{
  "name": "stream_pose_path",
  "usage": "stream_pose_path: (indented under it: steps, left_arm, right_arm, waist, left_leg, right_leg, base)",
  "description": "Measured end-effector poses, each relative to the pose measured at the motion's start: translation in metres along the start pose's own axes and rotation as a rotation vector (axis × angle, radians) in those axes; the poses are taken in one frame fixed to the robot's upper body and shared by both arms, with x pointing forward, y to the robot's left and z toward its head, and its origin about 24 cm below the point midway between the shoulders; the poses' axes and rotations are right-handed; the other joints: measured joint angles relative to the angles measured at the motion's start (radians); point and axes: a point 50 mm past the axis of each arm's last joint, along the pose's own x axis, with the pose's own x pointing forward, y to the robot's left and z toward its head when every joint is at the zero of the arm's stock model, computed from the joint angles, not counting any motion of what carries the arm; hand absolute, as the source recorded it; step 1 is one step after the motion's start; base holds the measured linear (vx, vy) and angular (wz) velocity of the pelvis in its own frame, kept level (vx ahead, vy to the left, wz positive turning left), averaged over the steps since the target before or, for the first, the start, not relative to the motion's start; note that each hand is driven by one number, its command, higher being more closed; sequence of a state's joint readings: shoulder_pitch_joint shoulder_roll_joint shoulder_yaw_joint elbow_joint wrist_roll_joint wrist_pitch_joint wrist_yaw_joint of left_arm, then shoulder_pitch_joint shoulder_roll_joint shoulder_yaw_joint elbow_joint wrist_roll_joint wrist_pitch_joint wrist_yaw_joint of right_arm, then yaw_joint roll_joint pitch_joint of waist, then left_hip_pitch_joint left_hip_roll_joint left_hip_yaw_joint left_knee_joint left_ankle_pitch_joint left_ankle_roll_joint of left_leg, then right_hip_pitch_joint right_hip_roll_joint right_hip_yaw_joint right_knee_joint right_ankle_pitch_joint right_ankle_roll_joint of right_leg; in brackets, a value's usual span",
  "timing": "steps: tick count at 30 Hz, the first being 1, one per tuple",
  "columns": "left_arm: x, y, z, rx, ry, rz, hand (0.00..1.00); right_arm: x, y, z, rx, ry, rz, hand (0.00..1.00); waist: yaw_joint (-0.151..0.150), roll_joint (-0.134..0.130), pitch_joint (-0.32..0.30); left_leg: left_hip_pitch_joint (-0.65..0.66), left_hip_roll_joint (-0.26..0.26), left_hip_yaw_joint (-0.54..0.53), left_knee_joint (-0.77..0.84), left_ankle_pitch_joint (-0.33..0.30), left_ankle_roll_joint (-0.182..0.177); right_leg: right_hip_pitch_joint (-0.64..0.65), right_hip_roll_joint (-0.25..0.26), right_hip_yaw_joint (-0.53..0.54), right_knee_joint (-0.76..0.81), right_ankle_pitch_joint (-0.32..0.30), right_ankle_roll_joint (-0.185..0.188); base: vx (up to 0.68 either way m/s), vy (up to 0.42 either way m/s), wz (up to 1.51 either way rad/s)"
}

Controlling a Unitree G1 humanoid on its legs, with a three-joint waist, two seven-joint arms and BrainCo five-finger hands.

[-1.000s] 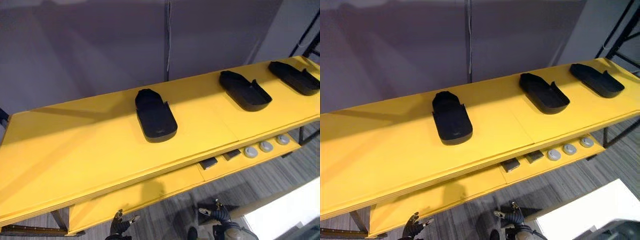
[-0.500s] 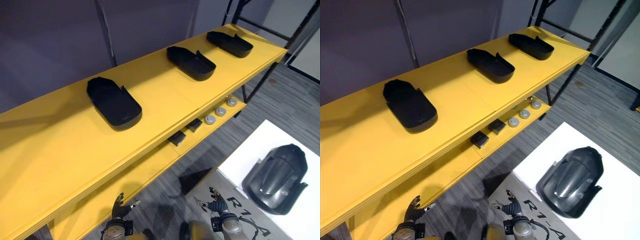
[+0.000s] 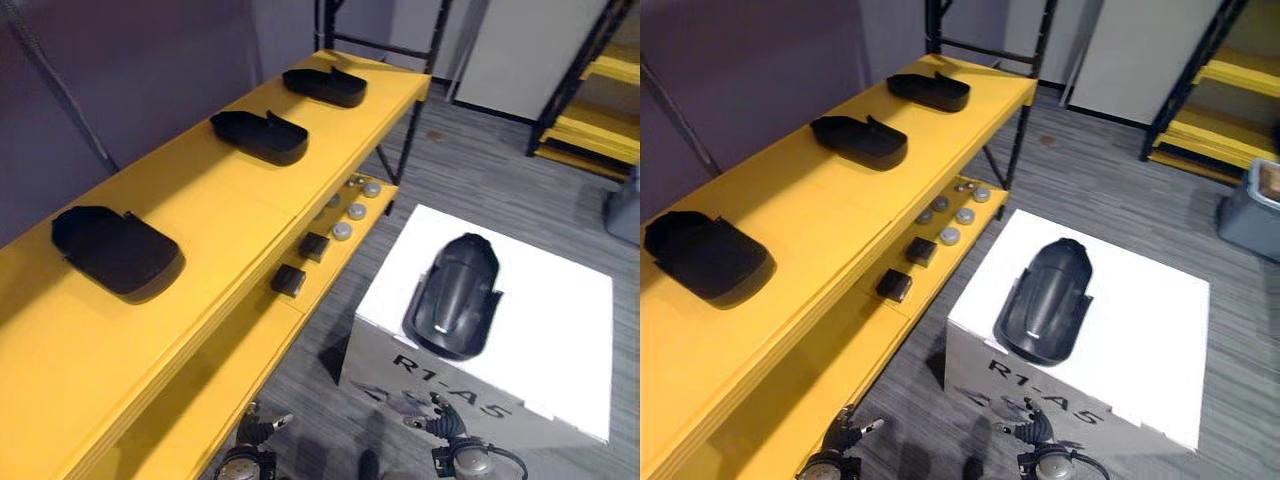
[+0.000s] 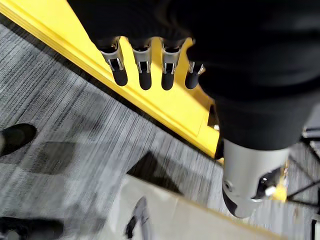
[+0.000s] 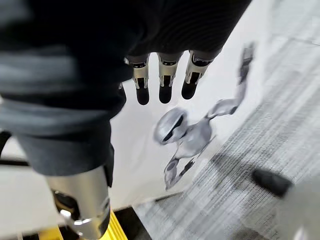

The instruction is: Walk over and take plastic housings, then place them on the shelf

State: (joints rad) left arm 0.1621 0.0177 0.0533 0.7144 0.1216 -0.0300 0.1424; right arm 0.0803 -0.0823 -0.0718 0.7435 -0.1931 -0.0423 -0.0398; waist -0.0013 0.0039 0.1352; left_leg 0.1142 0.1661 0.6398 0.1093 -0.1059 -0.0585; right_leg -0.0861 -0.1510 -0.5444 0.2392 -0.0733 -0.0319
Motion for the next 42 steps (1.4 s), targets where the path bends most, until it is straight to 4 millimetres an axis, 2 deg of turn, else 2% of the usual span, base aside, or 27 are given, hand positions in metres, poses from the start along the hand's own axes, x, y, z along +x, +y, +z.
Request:
stream_pose_path:
  steps: [1, 4, 6, 8, 9, 10, 11, 12, 13, 14, 16, 18, 19, 22, 25, 27, 32, 34, 35, 38, 42]
  left_arm:
    - [0.0, 0.002, -0.001, 0.004, 0.003, 0.002, 0.0]
    - [0.001, 0.003, -0.003, 0.008, 0.013, -0.001, 0.0]
    - [0.002, 0.004, 0.001, 0.006, 0.004, -0.006, 0.0]
    - [0.002, 0.003, 0.0, -0.003, 0.006, -0.007, 0.0]
    - [0.002, 0.003, -0.001, -0.01, 0.01, -0.004, 0.0]
    - [0.0, 0.001, -0.004, -0.02, 0.02, -0.007, 0.0]
    - [-0.002, -0.002, -0.007, -0.03, 0.029, -0.009, 0.0]
    - [-0.002, -0.001, -0.008, -0.033, 0.031, -0.007, 0.0]
    - [-0.002, -0.001, -0.008, -0.035, 0.032, -0.004, 0.0]
    - [-0.002, -0.001, -0.008, -0.048, 0.032, -0.003, 0.0]
    - [-0.001, -0.003, -0.005, -0.056, 0.026, -0.008, 0.0]
    - [-0.002, -0.005, -0.008, -0.055, 0.038, -0.013, 0.0]
    - [-0.002, -0.004, -0.01, -0.052, 0.05, -0.012, 0.0]
    - [0.002, 0.001, -0.006, -0.036, 0.04, -0.003, 0.0]
    - [0.003, 0.005, -0.006, -0.029, 0.037, 0.006, 0.0]
    - [0.003, 0.01, -0.005, -0.018, 0.034, 0.019, 0.0]
    - [0.001, 0.016, -0.006, -0.032, 0.026, 0.038, 0.0]
    - [-0.001, 0.016, -0.009, -0.042, 0.034, 0.039, 0.0]
    - [-0.002, 0.016, -0.011, -0.042, 0.038, 0.038, 0.0]
    - [-0.007, 0.014, -0.02, -0.05, 0.062, 0.03, 0.0]
    - [-0.014, 0.013, -0.034, -0.053, 0.102, 0.027, 0.0]
  right_arm:
    - [0.0, 0.001, -0.001, 0.002, 0.006, 0.003, 0.0]
    - [-0.005, 0.0, -0.014, 0.013, 0.043, -0.001, 0.0]
    - [-0.007, 0.001, -0.019, 0.033, 0.059, -0.002, 0.0]
    - [-0.006, -0.003, -0.018, 0.045, 0.057, -0.023, 0.0]
    - [-0.006, -0.003, -0.018, 0.045, 0.057, -0.027, 0.0]
    - [-0.006, -0.005, -0.018, 0.041, 0.059, -0.032, 0.0]
    - [-0.003, -0.008, -0.015, 0.036, 0.055, -0.036, 0.0]
    - [-0.002, -0.008, -0.013, 0.036, 0.053, -0.036, 0.0]
    - [0.0, -0.009, -0.012, 0.035, 0.055, -0.041, 0.0]
    - [0.0, -0.011, -0.012, 0.043, 0.055, -0.05, 0.0]
    - [0.0, -0.014, -0.014, 0.071, 0.064, -0.074, 0.0]
    - [-0.002, -0.019, -0.017, 0.107, 0.073, -0.098, 0.0]
    - [-0.003, -0.023, -0.021, 0.129, 0.086, -0.118, 0.0]
    - [-0.006, -0.021, -0.025, 0.201, 0.098, -0.144, 0.0]
    - [-0.006, -0.026, -0.022, 0.281, 0.079, -0.178, 0.0]
    - [-0.008, -0.039, -0.012, 0.321, 0.022, -0.23, 0.0]
    - [-0.023, -0.096, -0.009, 0.462, -0.048, -0.498, 0.0]
    - [-0.036, -0.127, 0.003, 0.472, -0.139, -0.621, 0.0]
    - [-0.04, -0.134, 0.009, 0.469, -0.171, -0.646, 0.0]
    - [-0.062, -0.161, 0.045, 0.45, -0.361, -0.766, 0.0]
    - [-0.078, -0.168, 0.078, 0.425, -0.519, -0.8, 0.0]
  waist:
    - [-0.008, -0.002, 0.002]
    - [-0.022, 0.015, 0.008]
    - [-0.02, 0.008, 0.013]
    - [-0.018, 0.018, 0.027]
    - [-0.017, 0.018, 0.033]
    - [-0.011, 0.018, 0.043]
    - [0.001, 0.023, 0.047]
    - [0.007, 0.024, 0.047]
    - [0.016, 0.026, 0.048]
    - [0.015, 0.026, 0.048]
    - [0.018, 0.036, 0.053]
    - [0.013, 0.065, 0.043]
    - [0.019, 0.077, 0.035]
    - [0.003, 0.051, 0.029]
    - [0.009, 0.052, 0.026]
    - [0.009, 0.051, 0.02]
    - [0.005, 0.048, 0.013]
    - [-0.002, 0.046, 0.003]
    - [-0.006, 0.046, 0.001]
    - [-0.011, 0.036, -0.01]
    - [-0.01, 0.024, -0.035]
  left_leg:
    - [0.01, 0.005, 0.015, -0.001, 0.004, -0.01]
    - [0.013, 0.038, 0.022, 0.013, 0.016, -0.028]
    - [-0.021, 0.08, 0.016, 0.11, 0.015, -0.029]
    - [-0.065, 0.141, -0.011, 0.281, 0.015, -0.028]
    - [-0.076, 0.148, -0.044, 0.319, 0.01, -0.027]
    - [-0.088, 0.118, -0.177, 0.342, -0.035, -0.029]
    - [-0.096, 0.051, -0.332, 0.324, -0.08, -0.047]
    - [-0.099, 0.02, -0.399, 0.307, -0.094, -0.061]
    - [-0.11, -0.033, -0.509, 0.267, -0.107, -0.078]
    - [-0.133, -0.068, -0.591, 0.242, -0.112, -0.086]
    - [-0.147, -0.072, -0.635, 0.206, -0.106, -0.076]
    - [-0.147, -0.051, -0.63, 0.15, -0.054, -0.026]
    - [-0.133, -0.039, -0.618, 0.138, -0.033, -0.019]
    - [-0.086, -0.076, -0.604, 0.049, -0.016, 0.004]
    - [-0.051, -0.094, -0.583, 0.006, -0.005, 0.013]
    - [-0.039, -0.1, -0.582, -0.006, -0.005, 0.013]
    - [0.012, -0.101, -0.579, -0.031, -0.004, 0.012]
    - [0.014, -0.101, -0.579, -0.038, -0.004, 0.012]
    - [0.014, -0.1, -0.579, -0.04, -0.004, 0.011]
    - [0.015, -0.099, -0.572, -0.051, 0.0, 0.012]
    - [0.014, -0.098, -0.574, -0.066, 0.005, 0.015]
  right_leg:
    - [0.001, 0.006, -0.004, -0.001, 0.003, -0.003]
    - [0.015, 0.073, 0.053, -0.073, 0.025, -0.009]
    - [0.02, 0.1, 0.083, -0.114, 0.036, -0.021]
    - [0.032, 0.131, 0.151, -0.145, 0.038, -0.025]
    - [0.041, 0.134, 0.167, -0.147, 0.046, -0.036]
    - [0.049, 0.141, 0.216, -0.146, 0.052, -0.043]
    - [0.05, 0.145, 0.274, -0.146, 0.05, -0.045]
    - [0.051, 0.147, 0.302, -0.146, 0.051, -0.045]
    - [0.054, 0.149, 0.348, -0.146, 0.051, -0.044]
    - [0.06, 0.151, 0.372, -0.146, 0.055, -0.037]
    - [0.08, 0.166, 0.407, -0.144, 0.054, -0.03]
    - [0.091, 0.2, 0.441, -0.142, 0.043, -0.016]
    - [0.101, 0.211, 0.462, -0.141, 0.038, -0.009]
    - [0.114, 0.172, 0.464, -0.141, 0.031, 0.005]
    - [0.124, 0.157, 0.48, -0.146, 0.021, 0.02]
    - [0.133, 0.151, 0.478, -0.151, 0.015, 0.03]
    - [0.177, 0.15, 0.476, -0.162, 0.005, 0.045]
    - [0.178, 0.15, 0.477, -0.162, 0.002, 0.05]
    - [0.175, 0.15, 0.478, -0.162, 0.002, 0.05]
    - [0.169, 0.152, 0.481, -0.162, 0.002, 0.05]
    - [0.159, 0.156, 0.484, -0.162, 0.004, 0.046]
  base:
    - [-0.05, -0.054, -0.65]
    - [-0.02, -0.11, -0.51]
    - [0.02, -0.199, -0.59]
    - [0.05, -0.196, -0.67]
    - [0.04, -0.121, -0.74]
    - [0.05, -0.081, -1.09]
    - [0.05, -0.042, -1.21]
    - [0.09, 0.031, -1.34]
    - [0.13, 0.048, -1.09]
    - [0.14, 0.044, -0.94]
    - [0.14, 0.077, -0.74]
    - [0.11, 0.146, -0.71]
    - [0.11, 0.14, -0.45]
    - [0.15, 0.158, -0.08]
    - [0.19, 0.135, -0.1]
    - [0.15, 0.087, 0.01]
    - [0.09, 0.034, -0.02]
    - [0.02, 0.01, -0.01]
    - [0.0, 0.0, 0.0]
    - [-0.04, 0.009, -0.06]
    - [-0.07, -0.001, -0.01]
